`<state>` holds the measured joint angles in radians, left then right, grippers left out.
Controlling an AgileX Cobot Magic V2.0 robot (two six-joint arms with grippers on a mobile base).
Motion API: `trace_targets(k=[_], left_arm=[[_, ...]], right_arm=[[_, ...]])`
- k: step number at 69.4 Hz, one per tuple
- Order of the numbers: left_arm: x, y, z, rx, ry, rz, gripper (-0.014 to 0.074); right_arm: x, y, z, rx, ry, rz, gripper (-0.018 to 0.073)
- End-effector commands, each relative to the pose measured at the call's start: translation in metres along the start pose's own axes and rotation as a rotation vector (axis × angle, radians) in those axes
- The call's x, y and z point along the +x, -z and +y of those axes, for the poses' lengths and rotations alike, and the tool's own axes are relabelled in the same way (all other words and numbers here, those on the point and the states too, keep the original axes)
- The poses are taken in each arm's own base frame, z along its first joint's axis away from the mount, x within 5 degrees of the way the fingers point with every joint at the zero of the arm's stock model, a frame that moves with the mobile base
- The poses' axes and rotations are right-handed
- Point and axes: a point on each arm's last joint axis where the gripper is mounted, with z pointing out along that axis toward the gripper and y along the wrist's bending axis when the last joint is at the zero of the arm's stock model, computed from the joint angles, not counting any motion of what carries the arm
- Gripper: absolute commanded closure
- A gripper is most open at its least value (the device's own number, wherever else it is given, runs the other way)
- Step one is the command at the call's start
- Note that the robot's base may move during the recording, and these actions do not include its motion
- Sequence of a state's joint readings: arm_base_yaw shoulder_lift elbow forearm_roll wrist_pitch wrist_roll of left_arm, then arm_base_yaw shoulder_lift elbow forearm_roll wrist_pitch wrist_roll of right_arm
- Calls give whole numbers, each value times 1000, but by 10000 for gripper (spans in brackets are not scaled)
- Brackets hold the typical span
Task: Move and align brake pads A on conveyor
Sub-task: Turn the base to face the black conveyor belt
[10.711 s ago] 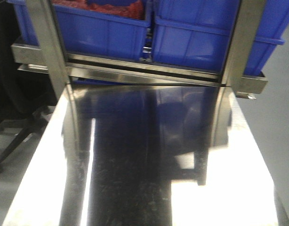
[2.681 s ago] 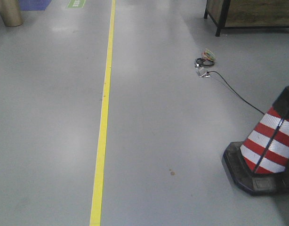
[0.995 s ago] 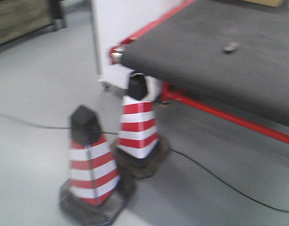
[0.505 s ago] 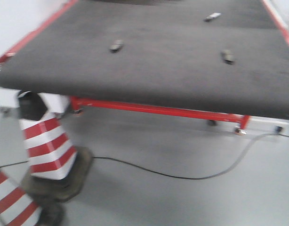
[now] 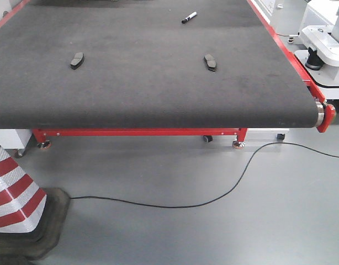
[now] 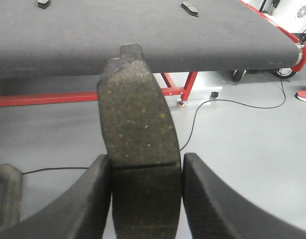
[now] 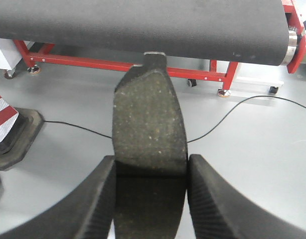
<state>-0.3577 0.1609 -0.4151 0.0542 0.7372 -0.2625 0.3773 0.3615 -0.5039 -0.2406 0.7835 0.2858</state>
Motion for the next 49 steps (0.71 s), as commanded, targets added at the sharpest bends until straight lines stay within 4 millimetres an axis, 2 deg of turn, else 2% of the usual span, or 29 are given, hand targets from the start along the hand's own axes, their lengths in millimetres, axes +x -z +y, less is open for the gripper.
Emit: trace_targets(k=[1,49], left_arm=[[-15,3,-4,28,0,-103,603],[-15,3,-4,28,0,-103,603]], right_arm=[[-15,5,1,-8,20,-108,561],[-15,5,1,-8,20,-108,561]])
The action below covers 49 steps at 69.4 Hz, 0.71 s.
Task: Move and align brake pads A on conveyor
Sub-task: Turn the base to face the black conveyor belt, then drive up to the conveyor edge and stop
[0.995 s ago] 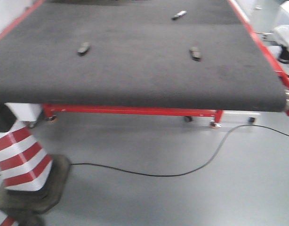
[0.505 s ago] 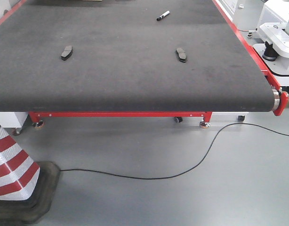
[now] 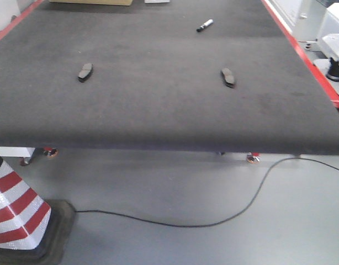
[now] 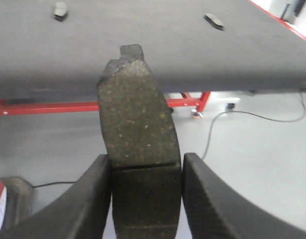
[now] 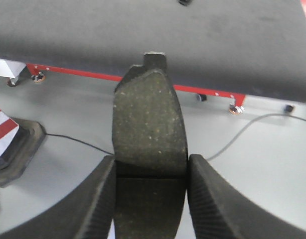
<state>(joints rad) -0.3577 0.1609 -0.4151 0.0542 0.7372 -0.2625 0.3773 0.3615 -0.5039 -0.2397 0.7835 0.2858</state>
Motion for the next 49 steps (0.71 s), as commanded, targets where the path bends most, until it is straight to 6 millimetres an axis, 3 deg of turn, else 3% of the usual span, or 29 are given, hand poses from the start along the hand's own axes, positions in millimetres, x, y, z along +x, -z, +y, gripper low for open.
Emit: trace_targets(k=[1,49], left_arm=[[-15,3,-4,28,0,-103,603],[-15,3,-4,28,0,-103,603]], right_arm=[[-15,5,1,-8,21,-108,561],[-15,5,1,-8,21,-108,561]])
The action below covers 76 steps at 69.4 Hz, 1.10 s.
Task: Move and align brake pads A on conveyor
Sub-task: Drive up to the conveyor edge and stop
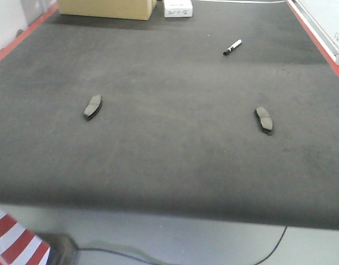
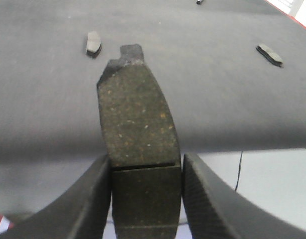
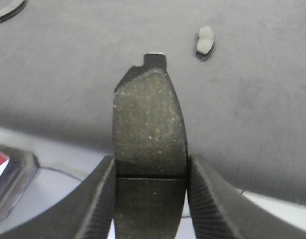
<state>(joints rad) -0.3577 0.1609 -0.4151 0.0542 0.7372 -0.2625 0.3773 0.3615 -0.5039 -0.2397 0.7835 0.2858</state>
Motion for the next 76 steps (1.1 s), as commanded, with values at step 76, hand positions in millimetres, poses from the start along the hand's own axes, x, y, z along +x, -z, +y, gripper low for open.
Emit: trace_targets(k=[76], left_arm=[[-15,3,-4,28,0,-103,603]], right_arm=[[-15,5,1,-8,21,-108,561]])
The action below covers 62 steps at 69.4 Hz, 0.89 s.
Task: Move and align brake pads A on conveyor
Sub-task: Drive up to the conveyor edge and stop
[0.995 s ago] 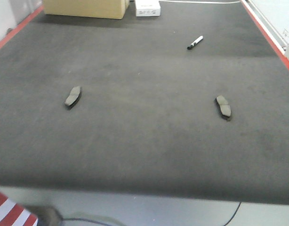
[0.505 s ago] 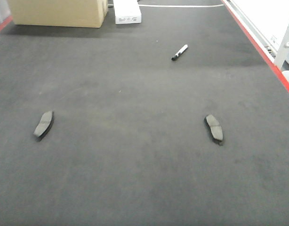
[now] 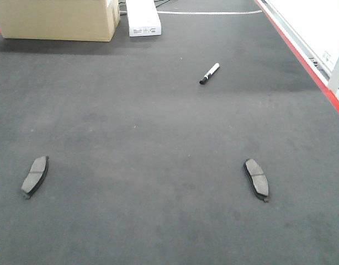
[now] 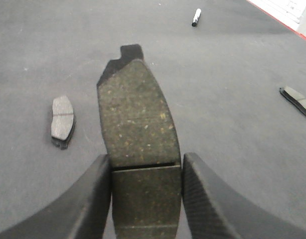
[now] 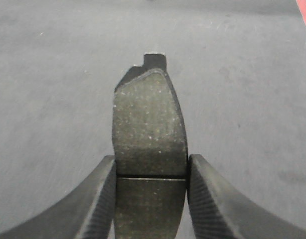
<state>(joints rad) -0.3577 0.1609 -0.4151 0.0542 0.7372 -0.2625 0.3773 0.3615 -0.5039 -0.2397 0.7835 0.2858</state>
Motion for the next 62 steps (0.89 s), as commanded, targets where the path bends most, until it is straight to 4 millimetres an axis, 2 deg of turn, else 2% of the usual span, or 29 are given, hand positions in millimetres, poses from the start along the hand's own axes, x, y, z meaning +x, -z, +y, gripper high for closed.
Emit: trace_targets(k=[1,62], left_arm=[[-15,3,-4,28,0,-103,603],[-15,3,-4,28,0,-103,603]], right_arm=[[-15,5,1,-8,21,-108,561],[-15,5,1,-8,21,-108,561]])
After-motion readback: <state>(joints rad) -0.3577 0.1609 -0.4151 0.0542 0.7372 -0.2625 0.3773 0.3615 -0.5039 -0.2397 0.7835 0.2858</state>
